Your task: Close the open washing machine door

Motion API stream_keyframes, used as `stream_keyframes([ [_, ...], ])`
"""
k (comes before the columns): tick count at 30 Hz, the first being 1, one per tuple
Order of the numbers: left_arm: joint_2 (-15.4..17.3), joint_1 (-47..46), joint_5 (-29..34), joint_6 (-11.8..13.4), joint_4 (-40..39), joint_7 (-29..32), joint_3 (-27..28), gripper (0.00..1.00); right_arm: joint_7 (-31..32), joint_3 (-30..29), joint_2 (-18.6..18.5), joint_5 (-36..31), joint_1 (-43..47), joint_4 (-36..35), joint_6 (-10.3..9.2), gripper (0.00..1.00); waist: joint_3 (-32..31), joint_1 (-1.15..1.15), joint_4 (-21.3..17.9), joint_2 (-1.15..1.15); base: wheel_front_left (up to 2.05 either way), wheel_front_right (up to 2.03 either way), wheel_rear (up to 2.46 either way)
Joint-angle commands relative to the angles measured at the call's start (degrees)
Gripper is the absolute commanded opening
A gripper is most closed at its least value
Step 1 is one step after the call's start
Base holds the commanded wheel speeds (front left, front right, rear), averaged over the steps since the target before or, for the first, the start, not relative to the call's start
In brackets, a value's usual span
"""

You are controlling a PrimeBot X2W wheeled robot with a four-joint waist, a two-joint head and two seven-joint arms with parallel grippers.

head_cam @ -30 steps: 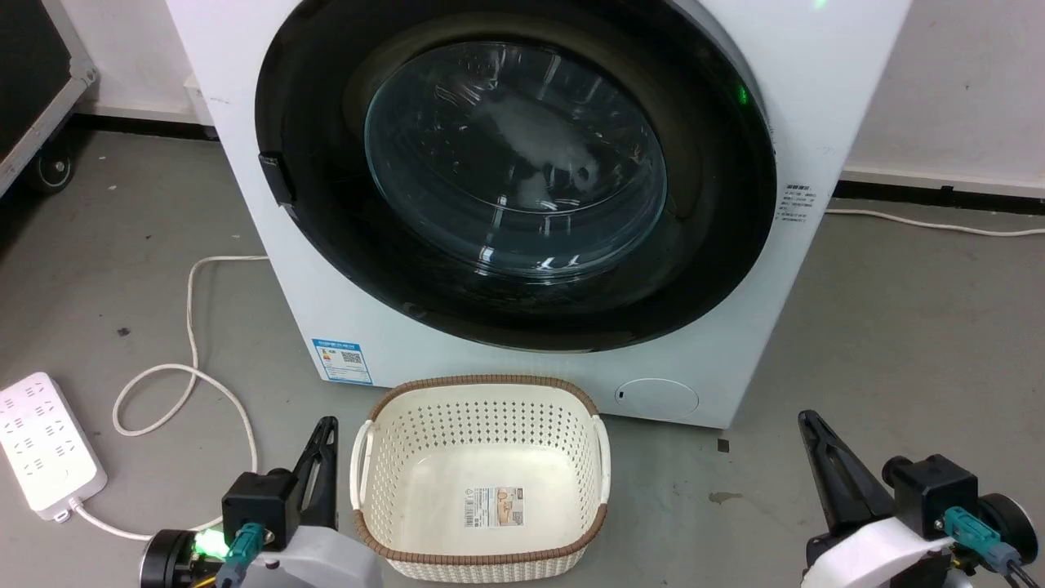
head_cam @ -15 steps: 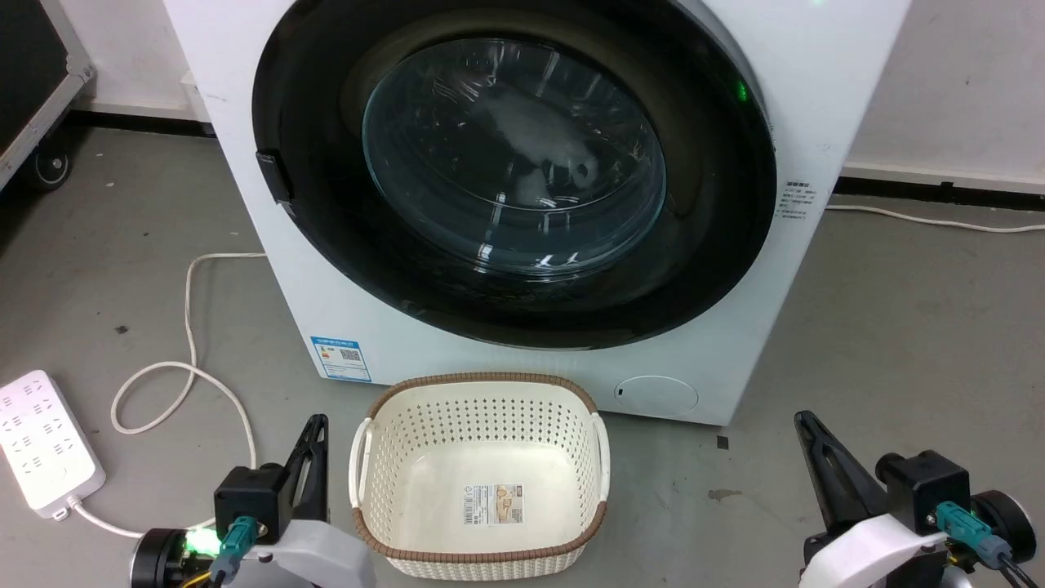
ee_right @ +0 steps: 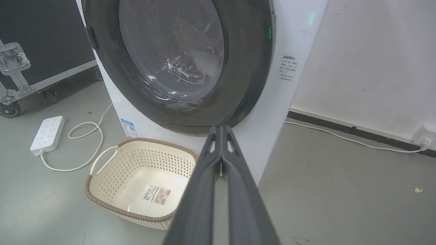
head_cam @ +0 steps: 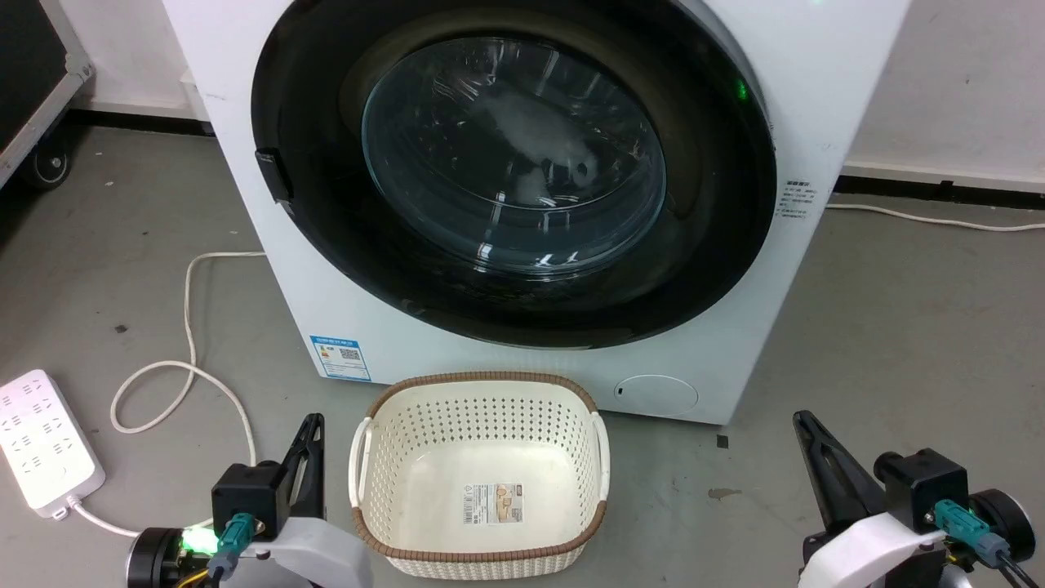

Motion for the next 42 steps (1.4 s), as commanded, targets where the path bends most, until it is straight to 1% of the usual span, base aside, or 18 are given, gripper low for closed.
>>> stream_keyframes([
  [1, 0.0, -0.9, 0.1, 0.2, -0.2, 0.0, 0.1, 0.00, 0.0, 0.0, 0.3, -0.4, -0.8, -0.4, -0.04, 0.00, 0.0, 0.00, 0.0, 0.00, 0.00, 0.00, 0.00],
  [42, 0.0, -0.9, 0.1, 0.2, -0.2, 0.0, 0.1, 0.00, 0.0, 0.0, 0.3, -0.4, -0.8, -0.4, -0.04, 0.00, 0.0, 0.00, 0.0, 0.00, 0.00, 0.00, 0.00],
])
